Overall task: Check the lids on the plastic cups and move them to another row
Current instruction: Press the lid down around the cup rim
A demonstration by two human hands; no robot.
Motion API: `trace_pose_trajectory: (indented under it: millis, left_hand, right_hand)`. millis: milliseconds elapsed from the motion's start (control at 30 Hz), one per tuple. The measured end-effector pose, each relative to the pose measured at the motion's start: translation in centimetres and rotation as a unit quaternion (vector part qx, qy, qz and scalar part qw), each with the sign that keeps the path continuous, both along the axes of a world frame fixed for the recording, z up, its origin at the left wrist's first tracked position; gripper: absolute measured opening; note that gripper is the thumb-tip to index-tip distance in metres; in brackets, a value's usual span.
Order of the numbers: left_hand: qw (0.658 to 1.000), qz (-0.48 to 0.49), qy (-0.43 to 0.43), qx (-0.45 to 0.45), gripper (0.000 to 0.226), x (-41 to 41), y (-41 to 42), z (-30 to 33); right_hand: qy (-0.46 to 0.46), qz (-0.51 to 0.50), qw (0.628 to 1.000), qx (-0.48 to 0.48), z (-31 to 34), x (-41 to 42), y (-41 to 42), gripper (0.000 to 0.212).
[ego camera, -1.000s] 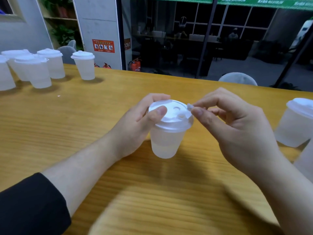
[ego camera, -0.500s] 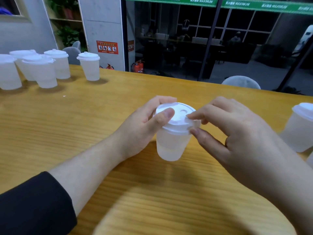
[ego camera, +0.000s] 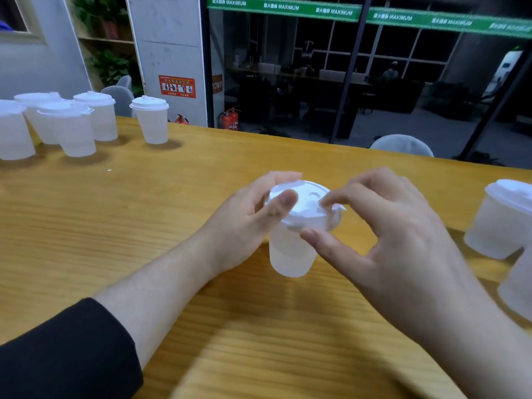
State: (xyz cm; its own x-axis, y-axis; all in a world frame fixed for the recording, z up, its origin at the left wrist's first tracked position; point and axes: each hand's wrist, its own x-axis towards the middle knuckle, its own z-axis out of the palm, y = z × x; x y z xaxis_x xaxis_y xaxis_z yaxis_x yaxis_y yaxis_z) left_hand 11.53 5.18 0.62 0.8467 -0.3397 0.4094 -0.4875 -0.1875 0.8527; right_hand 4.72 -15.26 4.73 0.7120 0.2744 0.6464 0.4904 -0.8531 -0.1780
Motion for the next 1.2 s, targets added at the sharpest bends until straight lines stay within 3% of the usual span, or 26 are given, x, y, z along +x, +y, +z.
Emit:
trace_pose_trajectory:
  millis: [67,200,267,467,567,633,700,800,933,1033,1200]
  left_hand:
    - [0.999,-0.004,0.013,-0.033,0.086,0.1,0.2,0.1]
    - [0.991,0.082,0.047,-0.09,0.074,0.6,0.6,0.3]
    - [0.986,0.128,0.064,-0.081,0.071,0.9,0.6,0.1]
    - [0.969,0.134,0.163,-0.127,0.056,0.6,0.1,0.6]
    - [0.951,0.082,0.232,-0.185,0.046,0.4,-1.7,0.6]
    - [0.924,0.017,0.295,-0.243,0.046,0.0,-3.7,0.9]
    - [0.866,-0.021,0.373,-0.333,0.048,-0.3,-6.2,1.7]
    - [0.809,0.002,0.432,-0.398,0.041,-0.5,-9.0,2.5]
    - [0.804,0.0,0.493,-0.332,0.031,-0.2,-9.9,2.5]
    - [0.803,-0.03,0.524,-0.282,0.037,-0.6,-9.7,2.2]
    - [0.82,0.017,0.455,-0.348,0.033,-1.3,-10.5,2.0]
  right_hand:
    - [0.024,0.025,0.998,0.06,0.2,0.6,0.0,0.063]
    - [0.266,0.087,0.956,0.092,1.0,2.2,0.4,0.102]
    - [0.317,0.105,0.94,0.066,0.7,3.0,0.6,0.103]
    - [0.261,0.104,0.946,0.165,-0.3,4.3,1.1,0.09]
    - [0.211,0.096,0.922,0.309,0.5,4.8,0.3,0.09]
    - [0.201,0.09,0.901,0.374,0.9,5.2,-0.6,0.09]
    - [0.197,0.083,0.89,0.403,0.9,5.2,-1.5,0.091]
    - [0.207,0.095,0.894,0.386,1.0,4.9,-2.7,0.094]
    - [0.218,0.104,0.927,0.288,1.7,4.6,-4.8,0.086]
    - [0.224,0.127,0.933,0.251,1.7,4.4,-5.5,0.079]
    - [0.191,0.121,0.937,0.265,1.4,4.5,-4.8,0.064]
